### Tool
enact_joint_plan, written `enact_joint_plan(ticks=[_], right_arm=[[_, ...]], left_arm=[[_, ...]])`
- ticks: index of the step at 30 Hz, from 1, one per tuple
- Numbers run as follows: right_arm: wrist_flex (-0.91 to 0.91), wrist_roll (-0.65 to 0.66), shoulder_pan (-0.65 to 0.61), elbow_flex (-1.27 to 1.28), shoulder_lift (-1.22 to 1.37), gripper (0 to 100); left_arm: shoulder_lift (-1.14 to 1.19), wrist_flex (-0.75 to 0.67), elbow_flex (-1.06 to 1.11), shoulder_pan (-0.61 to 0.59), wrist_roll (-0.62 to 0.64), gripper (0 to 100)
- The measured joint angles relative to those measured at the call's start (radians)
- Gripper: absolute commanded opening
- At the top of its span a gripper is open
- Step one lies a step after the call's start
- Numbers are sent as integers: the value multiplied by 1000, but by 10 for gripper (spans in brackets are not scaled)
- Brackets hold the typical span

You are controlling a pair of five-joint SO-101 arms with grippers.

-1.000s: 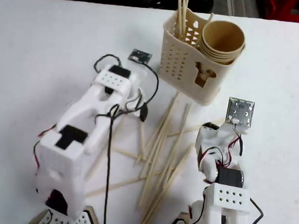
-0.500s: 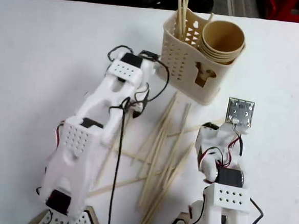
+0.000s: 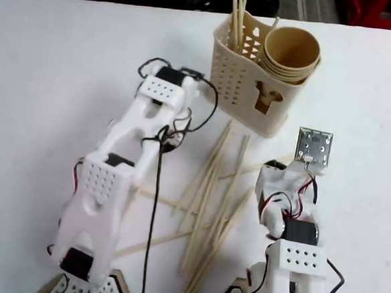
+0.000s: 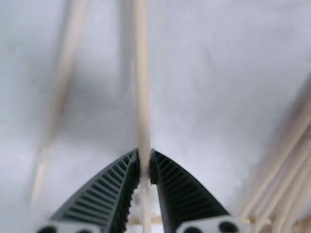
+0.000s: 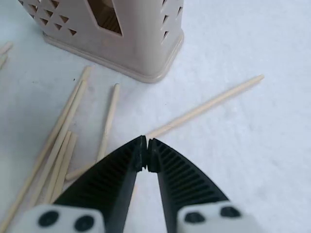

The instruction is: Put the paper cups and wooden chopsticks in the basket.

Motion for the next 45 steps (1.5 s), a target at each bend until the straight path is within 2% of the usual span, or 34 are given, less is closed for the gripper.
enact_joint_plan(ticks=[16, 22, 26, 30, 41, 45], right_arm=[[0, 0, 0, 0, 0, 17], [0, 0, 0, 0, 0, 17], [0, 0, 0, 0, 0, 17], [0, 0, 0, 0, 0, 17], [0, 0, 0, 0, 0, 17], [0, 0, 0, 0, 0, 17]], left_arm=[[-505, 54, 0, 0, 0, 22], [-681, -29, 0, 21, 0, 22], [-775, -153, 0, 78, -2, 22], [-812, -336, 0, 118, -2, 22], [-810, -921, 0, 121, -2, 22], [-726, -1069, 0, 121, -2, 22]])
